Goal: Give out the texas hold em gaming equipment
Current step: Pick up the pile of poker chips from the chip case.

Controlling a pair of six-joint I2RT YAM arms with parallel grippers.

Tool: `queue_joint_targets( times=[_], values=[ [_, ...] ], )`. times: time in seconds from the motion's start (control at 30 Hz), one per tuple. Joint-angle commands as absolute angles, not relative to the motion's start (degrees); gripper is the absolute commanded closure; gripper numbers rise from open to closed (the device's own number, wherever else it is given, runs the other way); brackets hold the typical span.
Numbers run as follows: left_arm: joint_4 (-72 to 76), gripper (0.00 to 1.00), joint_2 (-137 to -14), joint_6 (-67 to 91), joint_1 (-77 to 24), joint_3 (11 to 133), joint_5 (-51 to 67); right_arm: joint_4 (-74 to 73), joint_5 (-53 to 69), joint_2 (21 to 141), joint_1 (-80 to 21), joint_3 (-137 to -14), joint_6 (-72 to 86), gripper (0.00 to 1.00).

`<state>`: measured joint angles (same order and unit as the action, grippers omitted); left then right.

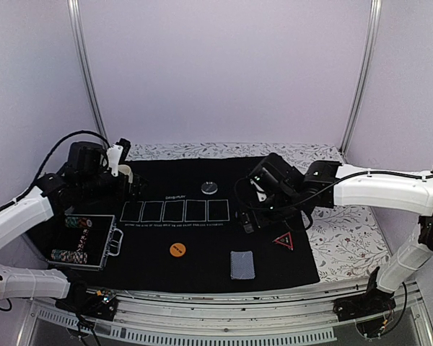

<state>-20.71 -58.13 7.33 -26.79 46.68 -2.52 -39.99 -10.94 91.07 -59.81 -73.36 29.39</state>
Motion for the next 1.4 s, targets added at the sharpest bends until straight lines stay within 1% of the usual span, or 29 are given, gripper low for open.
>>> queue_joint_targets(
  times=[0.0, 0.1, 0.2, 0.4, 0.47, 0.53, 0.6, 0.63, 0.8, 0.93, 1.07, 1.17, 1.23, 1.3, 1.37],
  values=[
    [-32.2, 0.02, -58.1, 16.6, -24.4, 50.4, -2.2, -36.1, -13.1, 84.9, -57.1, -67.9, 28.4, 0.01],
    [-38.3, 0.03, -59.4, 19.9, -18.2, 52.8, -1.4, -32.0, -11.4, 82.4, -55.6, -63.6, 24.7, 0.01],
    [-43.4, 0.05, -63.9, 20.8, -10.5, 55.9, 2.3, -28.2, -8.9, 80.8, -53.6, -60.2, 20.1, 0.01],
    [-49.8, 0.05, -73.1, 23.8, 0.6, 59.3, -2.0, -24.4, -4.6, 81.2, -49.2, -58.0, 10.1, 0.01],
    [-50.2, 0.1, -74.8, 24.0, 2.8, 59.1, -4.8, -23.8, -3.3, 82.0, -47.8, -58.1, 7.4, 0.01],
    [-49.7, 0.22, -75.4, 24.2, 4.9, 58.3, -5.5, -23.4, -1.8, 82.8, -46.1, -58.3, 4.8, 0.01],
    [-48.3, 0.35, -75.1, 24.8, 5.9, 56.5, -6.4, -23.2, -0.4, 83.7, -44.7, -58.7, 3.2, 0.01],
    [-47.5, 0.39, -74.9, 25.1, 6.1, 55.5, -6.6, -23.1, 0.0, 84.1, -44.2, -58.8, 2.6, 0.01],
    [-43.5, 0.39, -76.5, 26.1, 7.5, 52.7, -7.2, -22.6, 0.9, 85.9, -42.4, -58.8, 0.7, 0.01],
    [-42.1, 0.39, -81.2, 25.4, 8.9, 53.0, -10.7, -22.4, 1.4, 86.8, -42.0, -58.6, 0.6, 0.01],
    [-38.9, 0.39, -82.2, 24.8, 9.1, 51.3, -11.9, -22.3, 1.7, 86.8, -41.8, -58.0, 0.6, 0.01],
    [-36.5, 0.41, -83.8, 23.7, 9.5, 50.1, -11.3, -22.4, 1.7, 86.8, -41.8, -58.1, 0.8, 0.01],
    [-35.9, 0.47, -85.3, 22.9, 9.7, 50.2, -10.9, -22.6, 1.7, 86.9, -41.8, -58.3, 1.0, 0.01],
    [-35.5, 0.5, -86.4, 22.6, 9.7, 50.1, -10.8, -22.8, 1.8, 86.8, -41.8, -58.5, 1.3, 0.01],
    [-35.0, 0.51, -87.1, 22.3, 9.7, 49.9, -10.8, -23.0, 1.6, 86.6, -41.8, -58.5, 1.6, 0.01]
  ],
)
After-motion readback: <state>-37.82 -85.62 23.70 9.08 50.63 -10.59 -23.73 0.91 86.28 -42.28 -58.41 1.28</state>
